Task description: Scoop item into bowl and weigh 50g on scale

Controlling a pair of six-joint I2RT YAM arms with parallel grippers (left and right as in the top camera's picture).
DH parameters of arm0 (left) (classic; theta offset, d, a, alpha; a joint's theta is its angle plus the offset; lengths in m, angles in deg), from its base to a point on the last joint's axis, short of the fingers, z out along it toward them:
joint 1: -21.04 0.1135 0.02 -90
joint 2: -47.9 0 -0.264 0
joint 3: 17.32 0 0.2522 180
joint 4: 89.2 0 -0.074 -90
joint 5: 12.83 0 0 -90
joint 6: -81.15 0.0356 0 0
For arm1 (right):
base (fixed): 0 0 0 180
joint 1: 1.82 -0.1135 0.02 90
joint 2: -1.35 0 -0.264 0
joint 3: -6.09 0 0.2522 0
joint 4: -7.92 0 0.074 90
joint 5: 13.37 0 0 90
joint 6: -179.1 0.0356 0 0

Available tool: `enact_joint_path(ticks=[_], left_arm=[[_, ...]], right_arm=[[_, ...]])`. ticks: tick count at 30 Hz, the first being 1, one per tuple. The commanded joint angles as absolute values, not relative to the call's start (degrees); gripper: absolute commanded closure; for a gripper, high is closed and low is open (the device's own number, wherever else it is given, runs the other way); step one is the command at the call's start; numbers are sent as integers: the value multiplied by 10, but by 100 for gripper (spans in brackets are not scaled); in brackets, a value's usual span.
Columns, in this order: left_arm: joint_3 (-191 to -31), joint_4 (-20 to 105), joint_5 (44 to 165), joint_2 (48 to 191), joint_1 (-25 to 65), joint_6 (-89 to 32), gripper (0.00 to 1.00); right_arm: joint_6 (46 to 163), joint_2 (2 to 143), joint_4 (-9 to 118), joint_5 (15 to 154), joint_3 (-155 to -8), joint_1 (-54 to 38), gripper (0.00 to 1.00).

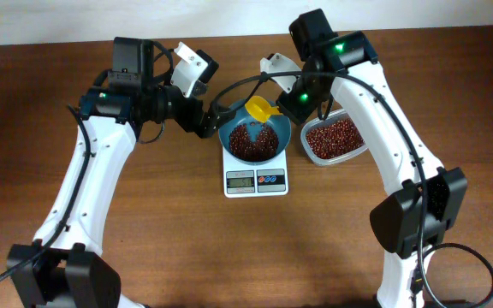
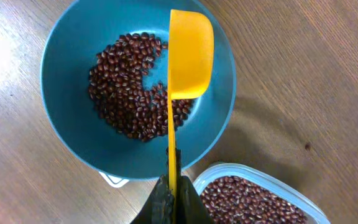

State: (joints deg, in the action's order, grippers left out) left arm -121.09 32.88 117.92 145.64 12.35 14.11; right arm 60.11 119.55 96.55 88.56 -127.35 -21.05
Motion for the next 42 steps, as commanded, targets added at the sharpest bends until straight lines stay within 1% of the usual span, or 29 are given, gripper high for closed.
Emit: enact_joint_path(ticks=[1,20,25,31,42], left_arm=[[-1222,328,1194,1445,121,144,1],[-1222,328,1194,1445,121,144,1],[-1222,356,1192,1445,121,144,1],[-1222,279,1133,1445,137,145,1],[-1204,228,1132,1445,207,180,1]], right_arm=[[591,1197,962,879,-1271,-213,96],[565,1199,973,877,-1263,-243,96],[565,1199,958,875,-1263,-244,96],[565,1201,951,875,-1262,-244,96],[570,1220,960,876,-1259,-244,96]])
